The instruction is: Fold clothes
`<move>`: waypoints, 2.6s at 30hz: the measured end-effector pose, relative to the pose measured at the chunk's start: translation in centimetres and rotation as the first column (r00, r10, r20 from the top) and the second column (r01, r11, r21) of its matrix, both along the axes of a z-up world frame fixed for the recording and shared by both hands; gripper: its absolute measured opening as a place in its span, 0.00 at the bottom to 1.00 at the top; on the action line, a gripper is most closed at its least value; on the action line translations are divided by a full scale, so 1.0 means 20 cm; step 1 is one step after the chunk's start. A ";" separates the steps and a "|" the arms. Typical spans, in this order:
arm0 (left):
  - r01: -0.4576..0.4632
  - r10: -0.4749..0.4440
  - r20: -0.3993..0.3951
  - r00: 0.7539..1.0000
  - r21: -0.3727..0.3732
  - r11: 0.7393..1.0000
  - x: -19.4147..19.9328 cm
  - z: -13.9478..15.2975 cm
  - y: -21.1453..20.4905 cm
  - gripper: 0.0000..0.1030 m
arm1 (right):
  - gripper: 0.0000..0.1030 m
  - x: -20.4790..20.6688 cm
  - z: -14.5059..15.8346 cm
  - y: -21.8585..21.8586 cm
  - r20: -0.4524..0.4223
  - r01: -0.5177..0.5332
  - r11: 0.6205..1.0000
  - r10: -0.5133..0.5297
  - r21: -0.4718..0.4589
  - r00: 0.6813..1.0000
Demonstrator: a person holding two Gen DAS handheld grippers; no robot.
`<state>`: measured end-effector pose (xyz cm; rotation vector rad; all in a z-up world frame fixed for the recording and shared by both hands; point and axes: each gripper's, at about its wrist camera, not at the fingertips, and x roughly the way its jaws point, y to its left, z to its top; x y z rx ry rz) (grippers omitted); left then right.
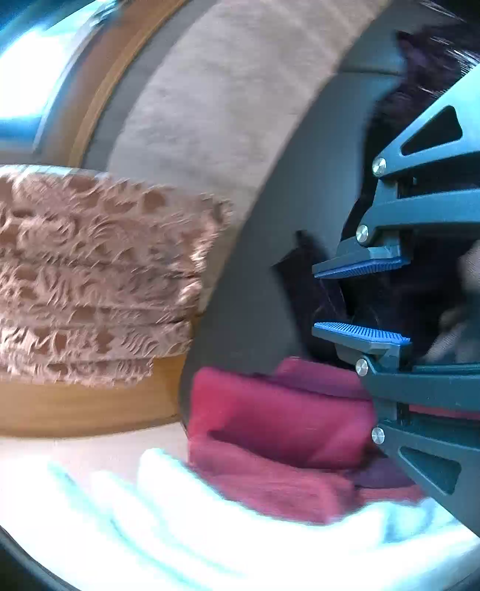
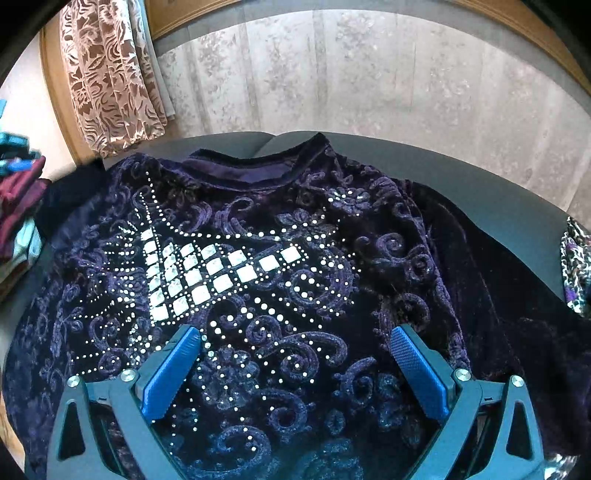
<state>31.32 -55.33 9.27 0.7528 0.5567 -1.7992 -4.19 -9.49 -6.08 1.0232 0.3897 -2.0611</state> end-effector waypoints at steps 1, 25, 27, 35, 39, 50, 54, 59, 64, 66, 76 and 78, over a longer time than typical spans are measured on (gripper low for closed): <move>0.041 -0.041 0.005 0.999 -0.005 0.999 -0.01 -0.01 0.05 0.23 | 1.00 0.00 0.00 0.00 0.000 0.000 1.000 0.000 0.000 1.000; 0.750 -0.785 -0.002 0.619 0.297 0.591 -0.95 -0.48 0.23 0.54 | 1.00 -0.44 0.39 -0.27 -0.059 -0.080 0.996 0.077 -0.043 0.995; 0.781 -0.821 0.034 0.570 0.288 0.554 -0.93 -0.50 0.30 0.53 | 1.00 -0.53 0.36 -0.41 -0.054 -0.110 0.994 0.111 0.022 0.992; 0.835 -0.869 0.084 0.488 0.246 0.492 -0.87 -0.50 0.46 0.13 | 0.21 -0.58 0.13 -0.68 0.029 -0.163 0.955 0.161 0.249 0.987; 0.783 -0.798 0.052 0.600 0.162 0.600 -0.89 -0.45 0.43 0.10 | 0.12 -0.54 0.18 -0.67 -0.011 -0.155 0.961 0.162 0.228 0.987; 0.619 -0.609 -0.122 0.784 0.066 0.783 -0.99 -0.30 0.19 0.23 | 0.10 -0.84 0.22 -0.61 -0.059 0.152 0.977 -0.144 0.151 0.988; 0.590 -0.587 -0.058 0.807 0.051 0.806 -0.86 -0.35 0.17 0.24 | 0.38 -0.84 0.16 -0.54 -0.012 0.181 0.977 -0.181 0.112 0.983; 0.570 -0.574 0.131 0.808 0.068 0.819 -0.80 -0.51 0.23 0.24 | 0.61 -0.66 0.31 -0.46 -0.113 0.149 0.989 -0.149 -0.010 0.982; 0.535 -0.538 0.112 0.836 0.050 0.843 -0.64 -0.60 0.31 0.25 | 0.69 -0.40 0.29 -0.61 -0.068 -0.061 0.997 0.058 -0.052 0.996; 0.538 -0.538 0.112 0.835 0.039 0.842 -0.60 -0.60 0.33 0.25 | 0.68 -0.37 0.26 -0.72 0.034 -0.128 0.987 0.132 -0.102 0.991; 0.524 -0.526 0.073 0.848 0.049 0.851 -0.57 -0.60 0.32 0.25 | 0.50 -0.41 0.06 -1.31 0.312 -0.153 0.981 0.182 -0.116 0.932; 0.507 -0.510 0.045 0.859 0.061 0.860 -0.54 -0.59 0.31 0.25 | 0.40 -0.39 0.06 -1.36 0.285 -0.177 0.980 0.197 -0.094 0.938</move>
